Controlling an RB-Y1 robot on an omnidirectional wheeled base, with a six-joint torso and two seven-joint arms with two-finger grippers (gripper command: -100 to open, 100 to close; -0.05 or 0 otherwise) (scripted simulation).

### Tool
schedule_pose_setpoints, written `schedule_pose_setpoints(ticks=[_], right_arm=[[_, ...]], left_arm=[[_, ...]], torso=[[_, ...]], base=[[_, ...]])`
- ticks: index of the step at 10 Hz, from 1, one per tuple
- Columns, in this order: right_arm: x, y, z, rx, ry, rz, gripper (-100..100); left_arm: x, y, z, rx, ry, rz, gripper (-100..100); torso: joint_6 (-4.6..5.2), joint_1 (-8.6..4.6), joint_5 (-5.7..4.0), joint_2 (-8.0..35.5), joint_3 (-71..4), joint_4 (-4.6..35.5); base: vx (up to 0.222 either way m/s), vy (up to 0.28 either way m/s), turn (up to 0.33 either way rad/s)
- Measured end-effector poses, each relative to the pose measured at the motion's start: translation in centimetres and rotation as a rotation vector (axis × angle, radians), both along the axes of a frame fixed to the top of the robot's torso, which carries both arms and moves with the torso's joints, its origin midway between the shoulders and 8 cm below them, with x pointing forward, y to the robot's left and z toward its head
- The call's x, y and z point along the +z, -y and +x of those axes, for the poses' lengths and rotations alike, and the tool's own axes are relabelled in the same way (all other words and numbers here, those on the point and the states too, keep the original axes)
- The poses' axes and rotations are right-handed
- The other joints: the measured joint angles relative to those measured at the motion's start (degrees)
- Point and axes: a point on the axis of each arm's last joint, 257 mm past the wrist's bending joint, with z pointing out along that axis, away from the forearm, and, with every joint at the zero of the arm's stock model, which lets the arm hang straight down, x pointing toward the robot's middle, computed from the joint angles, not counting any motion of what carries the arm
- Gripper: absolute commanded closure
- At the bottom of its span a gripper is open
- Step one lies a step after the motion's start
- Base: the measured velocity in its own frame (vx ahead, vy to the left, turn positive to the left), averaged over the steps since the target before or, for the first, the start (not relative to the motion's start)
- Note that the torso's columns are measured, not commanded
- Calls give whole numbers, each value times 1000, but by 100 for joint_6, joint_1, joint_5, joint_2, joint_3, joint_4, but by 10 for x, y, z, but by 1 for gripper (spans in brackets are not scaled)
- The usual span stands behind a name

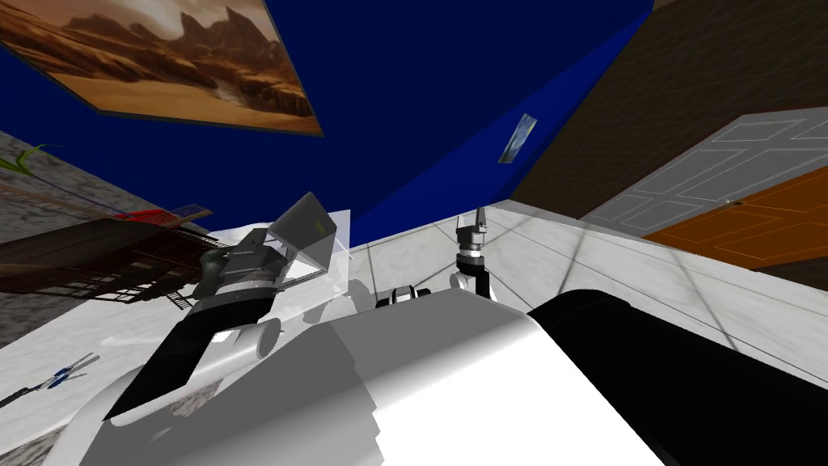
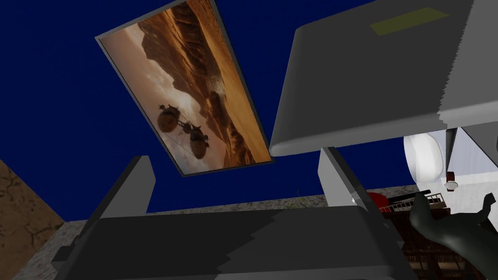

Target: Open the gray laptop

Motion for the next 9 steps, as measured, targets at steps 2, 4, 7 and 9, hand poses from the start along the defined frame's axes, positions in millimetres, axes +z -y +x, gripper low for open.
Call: schedule_pose_setpoints(ticks=[2,4,7,9], right_arm=[[0,0,0,0,0,0,0],[0,0,0,0,0,0,0],[0,0,0,0,0,0,0],[0,0,0,0,0,0,0]], left_arm=[[-13,-22,-6,40,-76,23,-100],[-28,-39,-13,81,-149,47,-100],[-37,-56,-20,117,-214,74,-100],[-40,-65,-25,143,-261,101,-100]], torso=[[1,4,1,7,4,2],[0,-4,-1,8,5,2],[0,-1,-1,8,5,3],[1,0,0,0,-1,0]], base=[[70,3,-60],[54,-1,-33],[41,8,-40],[56,22,-33]])
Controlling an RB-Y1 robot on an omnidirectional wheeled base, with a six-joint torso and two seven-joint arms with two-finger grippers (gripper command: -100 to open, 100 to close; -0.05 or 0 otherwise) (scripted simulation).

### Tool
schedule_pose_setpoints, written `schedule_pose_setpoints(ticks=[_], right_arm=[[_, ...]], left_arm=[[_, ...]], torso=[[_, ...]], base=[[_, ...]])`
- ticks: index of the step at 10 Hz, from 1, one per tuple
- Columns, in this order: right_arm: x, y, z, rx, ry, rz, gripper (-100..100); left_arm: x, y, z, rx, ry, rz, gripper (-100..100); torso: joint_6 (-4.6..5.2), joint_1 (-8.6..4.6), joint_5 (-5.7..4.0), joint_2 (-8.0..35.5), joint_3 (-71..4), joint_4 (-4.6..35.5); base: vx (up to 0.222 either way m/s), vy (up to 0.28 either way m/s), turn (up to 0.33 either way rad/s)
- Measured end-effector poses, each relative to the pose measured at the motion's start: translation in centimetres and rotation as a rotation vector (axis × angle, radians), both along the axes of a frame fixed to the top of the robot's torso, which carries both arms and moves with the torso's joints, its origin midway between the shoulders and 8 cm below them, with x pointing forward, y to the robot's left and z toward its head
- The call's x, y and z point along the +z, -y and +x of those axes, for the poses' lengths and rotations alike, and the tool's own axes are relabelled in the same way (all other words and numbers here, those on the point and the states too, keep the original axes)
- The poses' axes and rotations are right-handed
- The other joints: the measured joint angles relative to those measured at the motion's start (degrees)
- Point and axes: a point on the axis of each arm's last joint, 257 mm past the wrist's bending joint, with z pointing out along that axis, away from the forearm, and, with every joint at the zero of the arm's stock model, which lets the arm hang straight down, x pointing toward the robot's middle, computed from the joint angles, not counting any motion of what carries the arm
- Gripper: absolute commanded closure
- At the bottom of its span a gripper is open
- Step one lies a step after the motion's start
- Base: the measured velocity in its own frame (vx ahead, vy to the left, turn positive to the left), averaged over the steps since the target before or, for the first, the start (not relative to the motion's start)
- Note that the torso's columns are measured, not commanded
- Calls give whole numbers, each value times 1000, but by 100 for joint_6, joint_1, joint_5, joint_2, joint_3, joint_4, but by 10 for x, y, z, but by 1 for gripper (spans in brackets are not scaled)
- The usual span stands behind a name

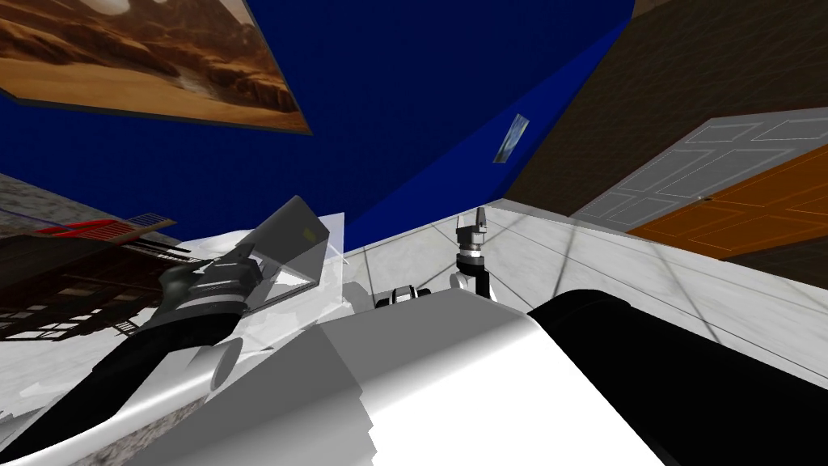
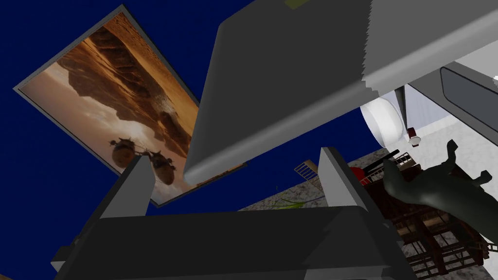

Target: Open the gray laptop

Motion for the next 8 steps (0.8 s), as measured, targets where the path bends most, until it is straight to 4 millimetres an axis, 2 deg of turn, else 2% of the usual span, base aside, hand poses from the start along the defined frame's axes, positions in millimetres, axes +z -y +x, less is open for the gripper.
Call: schedule_pose_setpoints(ticks=[2,6,7,8], right_arm=[[0,0,0,0,0,0,0],[0,0,0,0,0,0,0],[0,0,0,0,0,0,0],[0,0,0,0,0,0,0]], left_arm=[[0,-7,-4,16,-36,24,-100],[10,-6,-7,18,-57,58,-100],[10,-6,-8,18,-58,58,100],[14,-5,-7,15,-50,62,100]], torso=[[0,-1,0,8,5,2],[0,0,-1,-11,-5,-2],[0,-5,-1,1,-1,-1],[-3,1,13,10,11,-8]], base=[[39,27,-24],[47,26,-13],[10,7,-3],[-27,81,24]])
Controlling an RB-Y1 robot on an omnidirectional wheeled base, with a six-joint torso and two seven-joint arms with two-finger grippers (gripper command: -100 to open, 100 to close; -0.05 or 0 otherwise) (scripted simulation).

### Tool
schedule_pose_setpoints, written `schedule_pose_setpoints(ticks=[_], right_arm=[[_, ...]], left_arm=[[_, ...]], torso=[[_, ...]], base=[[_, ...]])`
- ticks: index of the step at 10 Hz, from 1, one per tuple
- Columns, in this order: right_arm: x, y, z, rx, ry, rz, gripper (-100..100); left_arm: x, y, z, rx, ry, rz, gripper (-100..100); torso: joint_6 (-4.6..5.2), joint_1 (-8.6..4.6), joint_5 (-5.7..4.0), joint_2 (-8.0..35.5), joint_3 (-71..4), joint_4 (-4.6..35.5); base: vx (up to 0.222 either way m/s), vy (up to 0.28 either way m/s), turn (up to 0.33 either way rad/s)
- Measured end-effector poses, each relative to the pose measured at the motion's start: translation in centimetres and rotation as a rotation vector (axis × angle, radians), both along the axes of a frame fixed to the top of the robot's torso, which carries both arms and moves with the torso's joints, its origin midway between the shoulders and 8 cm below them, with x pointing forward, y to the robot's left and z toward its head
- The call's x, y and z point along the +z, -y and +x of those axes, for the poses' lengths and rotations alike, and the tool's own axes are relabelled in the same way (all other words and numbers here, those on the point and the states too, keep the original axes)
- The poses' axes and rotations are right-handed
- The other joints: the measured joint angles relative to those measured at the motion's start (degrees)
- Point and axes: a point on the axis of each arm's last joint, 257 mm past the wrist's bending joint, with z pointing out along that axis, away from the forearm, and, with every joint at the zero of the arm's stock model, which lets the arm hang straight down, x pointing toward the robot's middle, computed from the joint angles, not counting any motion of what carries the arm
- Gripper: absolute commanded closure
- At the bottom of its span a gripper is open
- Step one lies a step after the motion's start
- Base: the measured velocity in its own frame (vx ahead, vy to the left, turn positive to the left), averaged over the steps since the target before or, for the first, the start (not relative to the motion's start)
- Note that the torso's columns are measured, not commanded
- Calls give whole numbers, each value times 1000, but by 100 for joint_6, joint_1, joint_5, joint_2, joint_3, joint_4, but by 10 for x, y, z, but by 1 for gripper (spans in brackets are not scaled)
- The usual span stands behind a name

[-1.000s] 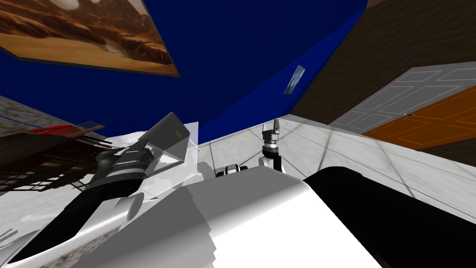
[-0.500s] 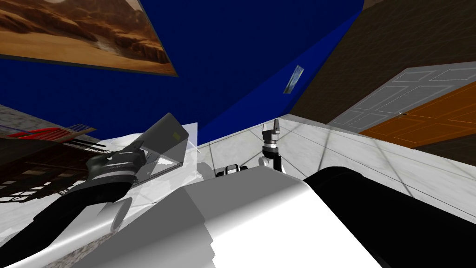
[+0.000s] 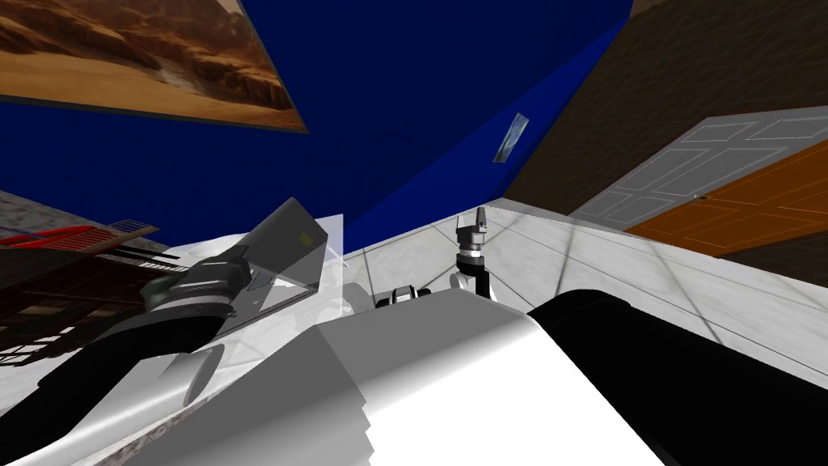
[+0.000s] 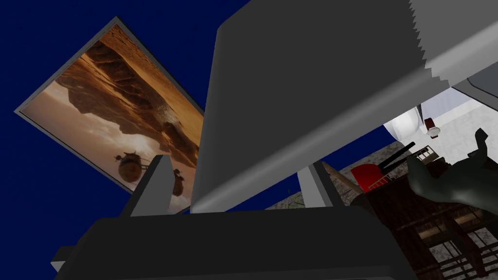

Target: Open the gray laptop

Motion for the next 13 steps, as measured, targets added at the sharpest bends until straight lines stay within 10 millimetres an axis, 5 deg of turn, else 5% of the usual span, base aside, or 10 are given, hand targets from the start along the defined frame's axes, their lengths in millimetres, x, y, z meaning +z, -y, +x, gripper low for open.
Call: schedule_pose_setpoints(ticks=[3,9,13], right_arm=[[0,0,0,0,0,0,0],[0,0,0,0,0,0,0],[0,0,0,0,0,0,0]], left_arm=[[-1,4,7,-14,49,-114,100],[-17,5,17,-17,118,-348,100],[-42,2,31,-13,154,-483,100]], torso=[[-22,70,33,14,14,5],[6,-40,-17,-11,-8,3],[5,-18,-21,3,-3,15]], base=[[-63,137,8],[-57,122,27],[-60,83,-2]])
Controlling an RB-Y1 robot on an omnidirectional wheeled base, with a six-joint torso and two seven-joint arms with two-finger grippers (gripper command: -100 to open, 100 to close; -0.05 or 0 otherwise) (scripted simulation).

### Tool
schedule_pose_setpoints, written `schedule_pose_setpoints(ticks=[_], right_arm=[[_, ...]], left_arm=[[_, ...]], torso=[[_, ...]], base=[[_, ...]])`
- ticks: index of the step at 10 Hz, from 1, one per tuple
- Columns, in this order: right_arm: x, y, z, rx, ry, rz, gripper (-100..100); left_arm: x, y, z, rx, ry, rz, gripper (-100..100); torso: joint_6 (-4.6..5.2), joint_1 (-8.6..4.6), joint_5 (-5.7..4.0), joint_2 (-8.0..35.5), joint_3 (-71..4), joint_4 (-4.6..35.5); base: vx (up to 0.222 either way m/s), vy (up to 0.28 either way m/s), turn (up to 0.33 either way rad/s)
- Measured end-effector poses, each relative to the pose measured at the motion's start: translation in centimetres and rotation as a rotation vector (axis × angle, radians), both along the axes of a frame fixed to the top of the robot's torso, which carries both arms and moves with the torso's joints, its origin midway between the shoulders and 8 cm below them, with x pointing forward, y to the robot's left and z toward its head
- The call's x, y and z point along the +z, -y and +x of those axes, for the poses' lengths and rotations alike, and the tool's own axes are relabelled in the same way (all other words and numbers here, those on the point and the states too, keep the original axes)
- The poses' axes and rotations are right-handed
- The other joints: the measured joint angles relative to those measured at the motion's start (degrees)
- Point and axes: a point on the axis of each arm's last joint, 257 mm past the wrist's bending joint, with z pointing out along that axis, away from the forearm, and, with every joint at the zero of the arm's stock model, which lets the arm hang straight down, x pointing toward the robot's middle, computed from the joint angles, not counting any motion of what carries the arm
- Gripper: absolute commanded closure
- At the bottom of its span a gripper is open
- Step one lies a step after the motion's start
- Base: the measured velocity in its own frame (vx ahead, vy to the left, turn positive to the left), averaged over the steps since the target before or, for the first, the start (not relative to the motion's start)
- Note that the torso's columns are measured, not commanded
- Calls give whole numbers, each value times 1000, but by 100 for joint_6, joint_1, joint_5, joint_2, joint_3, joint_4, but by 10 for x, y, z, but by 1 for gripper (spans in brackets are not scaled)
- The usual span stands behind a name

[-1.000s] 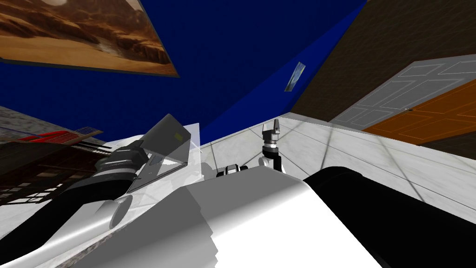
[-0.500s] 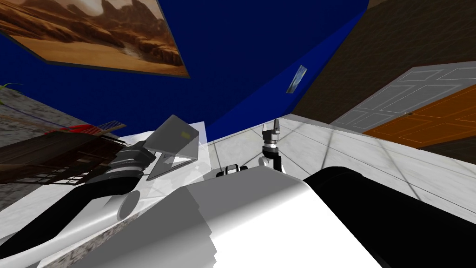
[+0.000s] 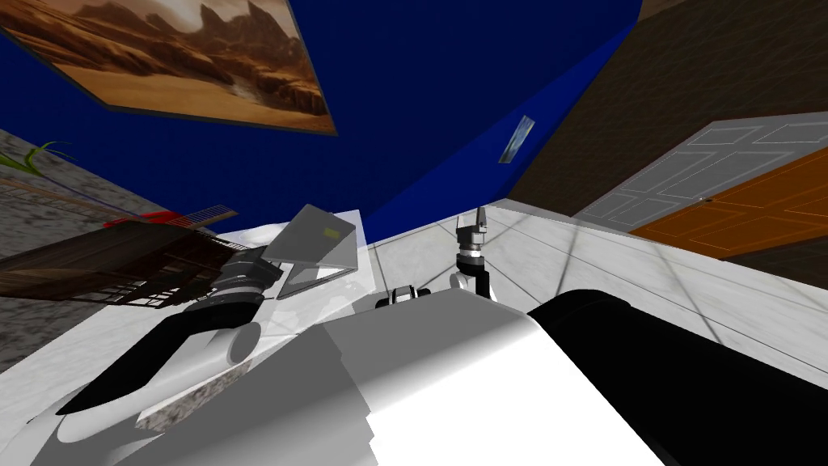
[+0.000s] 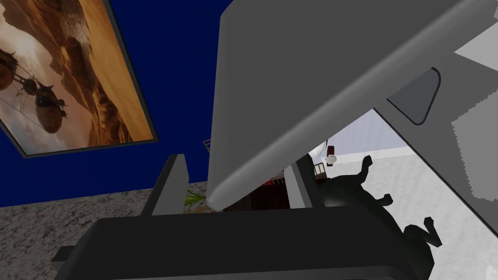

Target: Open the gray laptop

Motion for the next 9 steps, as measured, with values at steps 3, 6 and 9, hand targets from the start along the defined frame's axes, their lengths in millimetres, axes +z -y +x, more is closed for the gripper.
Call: schedule_pose_setpoints(ticks=[3,6,9], right_arm=[[0,0,0,0,0,0,0],[0,0,0,0,0,0,0],[0,0,0,0,0,0,0]], left_arm=[[-21,0,12,-2,35,-119,100],[-43,6,25,-4,69,-240,100],[-32,9,17,-5,69,-248,-100]], torso=[[-3,13,3,1,1,2],[-3,6,0,3,1,3],[-2,-1,-2,-24,-16,-7]], base=[[-66,101,1],[-58,79,1],[44,15,32]])
